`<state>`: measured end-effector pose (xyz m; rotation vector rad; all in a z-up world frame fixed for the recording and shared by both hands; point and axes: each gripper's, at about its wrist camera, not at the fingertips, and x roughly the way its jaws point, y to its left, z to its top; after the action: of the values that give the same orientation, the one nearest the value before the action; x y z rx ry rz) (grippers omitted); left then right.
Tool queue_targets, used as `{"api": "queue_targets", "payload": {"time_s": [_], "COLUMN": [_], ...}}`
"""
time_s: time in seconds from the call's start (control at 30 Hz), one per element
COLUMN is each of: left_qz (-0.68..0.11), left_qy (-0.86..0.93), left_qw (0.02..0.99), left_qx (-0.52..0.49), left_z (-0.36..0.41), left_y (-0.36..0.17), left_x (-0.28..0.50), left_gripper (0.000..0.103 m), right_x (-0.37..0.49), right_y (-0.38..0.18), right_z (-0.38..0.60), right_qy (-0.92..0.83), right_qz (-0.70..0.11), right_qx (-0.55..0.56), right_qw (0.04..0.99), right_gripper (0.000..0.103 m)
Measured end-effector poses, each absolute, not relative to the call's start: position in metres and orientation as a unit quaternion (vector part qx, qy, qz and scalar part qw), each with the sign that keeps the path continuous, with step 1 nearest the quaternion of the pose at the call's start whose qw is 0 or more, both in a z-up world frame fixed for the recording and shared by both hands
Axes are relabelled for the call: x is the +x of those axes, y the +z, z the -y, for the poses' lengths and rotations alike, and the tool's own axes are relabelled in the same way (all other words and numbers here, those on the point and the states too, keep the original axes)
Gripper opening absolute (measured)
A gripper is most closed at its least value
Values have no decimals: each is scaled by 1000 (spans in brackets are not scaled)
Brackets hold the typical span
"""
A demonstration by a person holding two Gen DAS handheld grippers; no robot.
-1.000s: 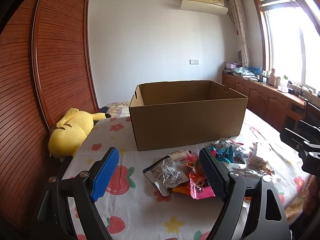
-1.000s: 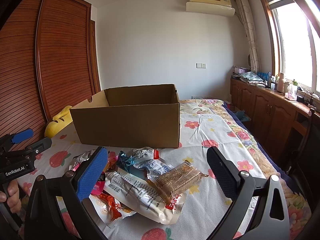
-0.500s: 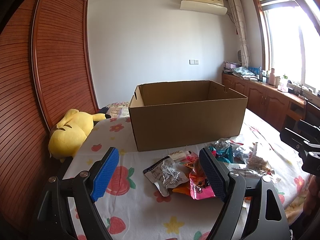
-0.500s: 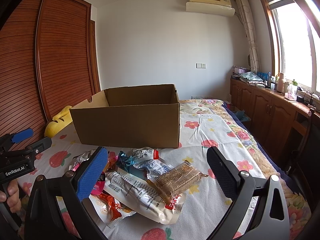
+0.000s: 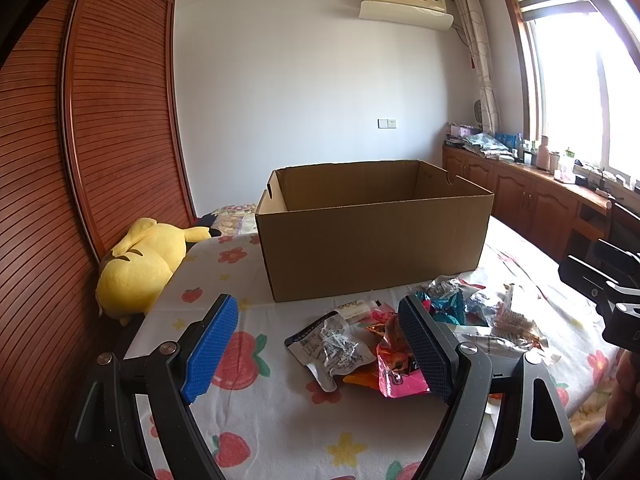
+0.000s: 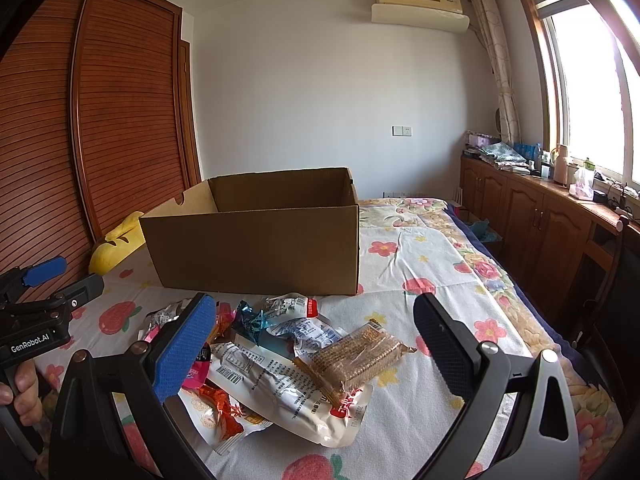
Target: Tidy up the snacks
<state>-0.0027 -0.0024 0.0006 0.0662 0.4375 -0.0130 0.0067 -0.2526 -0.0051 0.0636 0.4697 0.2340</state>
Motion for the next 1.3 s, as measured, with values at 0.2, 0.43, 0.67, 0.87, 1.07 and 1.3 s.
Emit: {"api": "queue_targets", "payload": {"time_s": [0.2,0.43,0.67,0.87,1.07,1.3], "left_qz": [-217,-217,-217,-221,-233,-269], "left_qy": [-7,-6,-7,-7,-6,-17], "left_qw": [976,976,976,975,972,963], "left_qx": [33,33,32,33,32,26], "left_z": [3,3,3,4,4,0], "left_y": [0,0,0,-4,-9,-16], "left_x": [-3,-3,-3,-4,-1,17], "left_gripper": [84,84,84,84,84,84], "right_x": [6,6,5,4,9,29], "right_y": [-5,-6,-6,-9,-16,-32], "right_z": [253,254,254,254,256,273], "right_qy": [115,115,115,116,118,129], "right_qz": [-232,-232,-232,-237,-249,-289], "right_qx": [32,32,32,32,32,43], "right_qw": [965,965,965,964,961,948], "right_gripper": [100,100,100,100,100,98]}}
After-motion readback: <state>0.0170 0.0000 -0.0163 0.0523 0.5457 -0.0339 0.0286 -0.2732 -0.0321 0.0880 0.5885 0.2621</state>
